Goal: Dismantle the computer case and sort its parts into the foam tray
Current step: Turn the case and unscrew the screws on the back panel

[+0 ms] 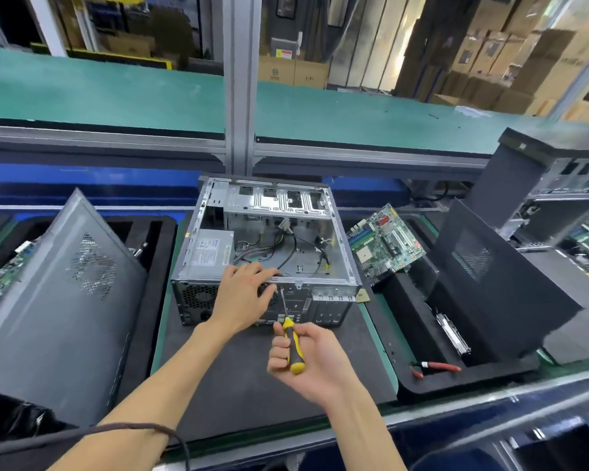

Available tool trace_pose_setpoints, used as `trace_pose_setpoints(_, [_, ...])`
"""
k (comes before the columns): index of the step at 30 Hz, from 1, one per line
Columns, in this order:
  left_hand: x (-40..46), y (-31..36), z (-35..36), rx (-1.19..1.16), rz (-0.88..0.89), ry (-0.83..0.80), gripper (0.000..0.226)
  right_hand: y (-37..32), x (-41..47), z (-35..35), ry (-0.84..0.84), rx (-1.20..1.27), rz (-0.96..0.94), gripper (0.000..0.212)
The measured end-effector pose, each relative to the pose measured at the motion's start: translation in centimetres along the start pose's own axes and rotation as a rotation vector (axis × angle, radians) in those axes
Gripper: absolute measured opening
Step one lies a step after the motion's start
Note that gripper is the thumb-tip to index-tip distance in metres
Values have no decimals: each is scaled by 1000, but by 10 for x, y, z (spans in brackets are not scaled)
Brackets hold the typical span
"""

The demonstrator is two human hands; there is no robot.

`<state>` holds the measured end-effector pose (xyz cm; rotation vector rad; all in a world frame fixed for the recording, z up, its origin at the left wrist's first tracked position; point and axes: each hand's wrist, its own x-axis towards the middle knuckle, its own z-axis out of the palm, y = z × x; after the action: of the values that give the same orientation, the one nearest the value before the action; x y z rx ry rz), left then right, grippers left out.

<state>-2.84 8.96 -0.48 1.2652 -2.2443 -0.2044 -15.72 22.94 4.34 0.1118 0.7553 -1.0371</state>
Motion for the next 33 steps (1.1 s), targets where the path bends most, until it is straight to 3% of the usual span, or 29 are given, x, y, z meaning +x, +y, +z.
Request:
trace_pose_setpoints(4, [0,2,0,-4,-22,-12,29,7,6,-1,20,-36,-41,10])
trace_pose_setpoints(12, [-1,2,-3,-16,-10,-8,30,9,10,-4,17,-75,14,25])
trace_pose_setpoints(17, [-1,3,-4,-18,-7,-22,31,20,15,-5,62,-266,-112,13])
trace_pose_setpoints(19, [-1,2,-4,-17,-4,-15,31,19,18,-4,135,-343,-183,19])
trace_pose_setpoints(26, [-1,0,-1,-19,-3,0,33,8,12,-11,71,-210,-77,25])
trace_pose_setpoints(30, [-2,1,-3,-33,-1,4,31,12,13,-11,115,-328,-140,14])
trace_pose_setpoints(33, [-2,1,-2,-20,-1,7,29,10,16,-14,130,-325,-169,17])
